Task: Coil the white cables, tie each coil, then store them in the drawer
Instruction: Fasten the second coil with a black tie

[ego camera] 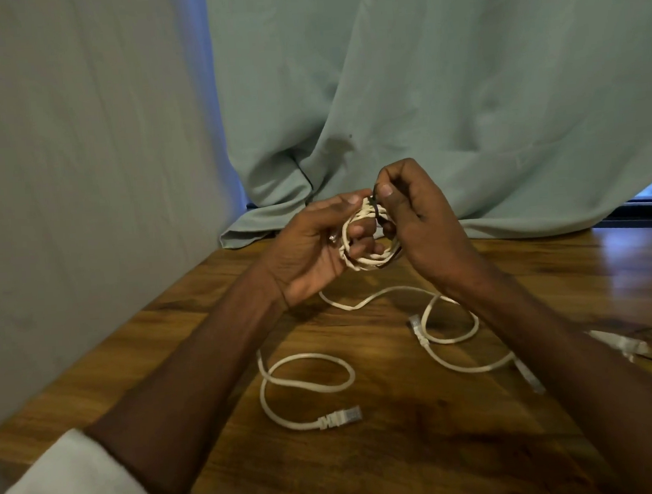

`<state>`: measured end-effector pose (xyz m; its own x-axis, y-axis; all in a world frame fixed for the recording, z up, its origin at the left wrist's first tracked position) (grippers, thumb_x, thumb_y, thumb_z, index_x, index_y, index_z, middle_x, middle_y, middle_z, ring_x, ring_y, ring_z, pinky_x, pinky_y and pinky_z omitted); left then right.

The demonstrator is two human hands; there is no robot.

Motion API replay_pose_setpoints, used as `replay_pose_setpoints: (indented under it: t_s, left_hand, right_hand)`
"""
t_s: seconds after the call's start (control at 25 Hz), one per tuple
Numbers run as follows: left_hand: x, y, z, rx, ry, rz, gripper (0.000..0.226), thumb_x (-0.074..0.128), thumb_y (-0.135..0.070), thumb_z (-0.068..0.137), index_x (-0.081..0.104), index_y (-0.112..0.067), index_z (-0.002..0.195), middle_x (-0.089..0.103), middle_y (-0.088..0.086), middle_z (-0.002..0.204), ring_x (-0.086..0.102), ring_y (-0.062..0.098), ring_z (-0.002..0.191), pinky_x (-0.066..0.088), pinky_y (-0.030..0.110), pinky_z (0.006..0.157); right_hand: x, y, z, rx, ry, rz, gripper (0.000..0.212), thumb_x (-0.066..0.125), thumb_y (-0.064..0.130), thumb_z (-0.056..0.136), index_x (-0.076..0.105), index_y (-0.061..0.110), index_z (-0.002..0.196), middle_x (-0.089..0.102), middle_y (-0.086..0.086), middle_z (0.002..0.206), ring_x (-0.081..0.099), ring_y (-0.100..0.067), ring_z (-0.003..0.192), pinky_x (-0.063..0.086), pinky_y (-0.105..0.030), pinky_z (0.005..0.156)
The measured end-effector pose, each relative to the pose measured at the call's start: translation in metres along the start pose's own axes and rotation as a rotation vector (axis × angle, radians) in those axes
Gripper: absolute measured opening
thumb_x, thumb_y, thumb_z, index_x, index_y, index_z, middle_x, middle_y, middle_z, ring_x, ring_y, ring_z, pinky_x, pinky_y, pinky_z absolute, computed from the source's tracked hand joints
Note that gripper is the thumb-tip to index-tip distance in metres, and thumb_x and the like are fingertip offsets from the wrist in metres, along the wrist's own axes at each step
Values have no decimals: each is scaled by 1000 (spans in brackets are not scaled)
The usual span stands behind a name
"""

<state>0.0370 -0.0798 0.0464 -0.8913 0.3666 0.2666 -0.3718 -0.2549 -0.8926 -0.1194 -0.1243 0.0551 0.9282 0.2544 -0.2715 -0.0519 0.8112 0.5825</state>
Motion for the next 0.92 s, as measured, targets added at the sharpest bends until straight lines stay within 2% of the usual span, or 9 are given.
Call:
replay_pose_setpoints:
  t_s: [0.12, 0.24, 0.32, 0.44, 0.52, 0.6, 0.68, 0.8, 0.92]
  left_hand:
    - [-1, 1, 1, 36, -52, 71, 48, 51, -11, 104, 39, 7, 146, 47, 4, 74, 44, 13, 60, 49, 37, 82]
    - [-5, 1, 3, 73, -154, 215, 26, 55, -8, 104, 49, -5, 129, 53, 4, 73, 45, 12, 63, 49, 27, 68]
    - [-9, 1, 4, 152, -284, 359, 17, 53, -10, 107, 53, -9, 124, 61, 0, 72, 50, 9, 63, 49, 27, 67]
    - [-10, 0, 2, 307, -457, 575, 16, 53, -14, 108, 56, -16, 123, 72, 0, 91, 66, 6, 75, 53, 26, 71]
    - [-11, 1, 1, 384, -503, 657, 19, 53, -15, 108, 56, -15, 127, 73, 8, 108, 72, 10, 89, 56, 25, 75]
    - [-9, 3, 2, 426, -525, 675, 24, 54, -17, 108, 53, -13, 131, 73, 13, 114, 74, 17, 97, 59, 29, 80]
    - [-4, 6, 5, 426, -559, 636, 25, 54, -15, 108, 53, -11, 132, 75, 4, 103, 74, 9, 89, 58, 24, 76]
    - [4, 12, 9, 385, -582, 521, 22, 53, -13, 108, 56, -6, 129, 73, -8, 79, 67, -1, 69, 52, 18, 64]
    - [1, 11, 9, 409, -650, 507, 17, 53, -12, 108, 58, -7, 123, 74, -5, 84, 69, 2, 73, 56, 22, 66]
  right_hand:
    - [1, -3, 0, 42, -94, -51, 10, 46, 8, 108, 55, 8, 103, 57, -1, 90, 55, -12, 80, 48, -29, 70]
    - [-8, -2, 4, 100, -227, -170, 10, 57, 7, 101, 64, 13, 97, 66, 0, 92, 62, -13, 85, 50, -29, 75]
    - [-12, 1, 4, 175, -244, -190, 9, 65, 11, 97, 70, 17, 91, 71, 3, 84, 68, -14, 82, 53, -30, 72]
    - [-3, 6, 0, 279, -64, -246, 13, 66, 20, 98, 77, 20, 91, 72, 4, 77, 68, -15, 75, 51, -32, 68]
    - [9, 10, -4, 277, 85, -332, 18, 64, 22, 100, 79, 21, 90, 69, 11, 70, 62, -9, 68, 45, -28, 65]
    - [10, 10, -4, 386, 132, -266, 22, 62, 22, 101, 78, 21, 85, 59, 14, 54, 53, -8, 57, 40, -25, 58]
    - [5, 7, -3, 548, 136, -112, 23, 60, 20, 101, 77, 20, 85, 53, 12, 49, 47, -10, 51, 40, -25, 50]
    - [4, 7, -7, 615, 109, -50, 20, 61, 18, 99, 77, 19, 87, 53, 6, 53, 46, -12, 52, 39, -26, 48]
    - [6, 14, -6, 613, 90, 42, 19, 63, 17, 98, 78, 19, 87, 50, 7, 50, 42, -8, 46, 36, -24, 46]
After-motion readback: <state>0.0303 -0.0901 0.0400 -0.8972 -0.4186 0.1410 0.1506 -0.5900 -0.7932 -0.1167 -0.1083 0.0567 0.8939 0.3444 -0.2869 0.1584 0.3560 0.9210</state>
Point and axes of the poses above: each hand's wrist, its own z-axis towards the middle knuckle, its own x-axis out of the palm, y = z × x, the point moved 1 cm from there along z, towards the middle knuckle
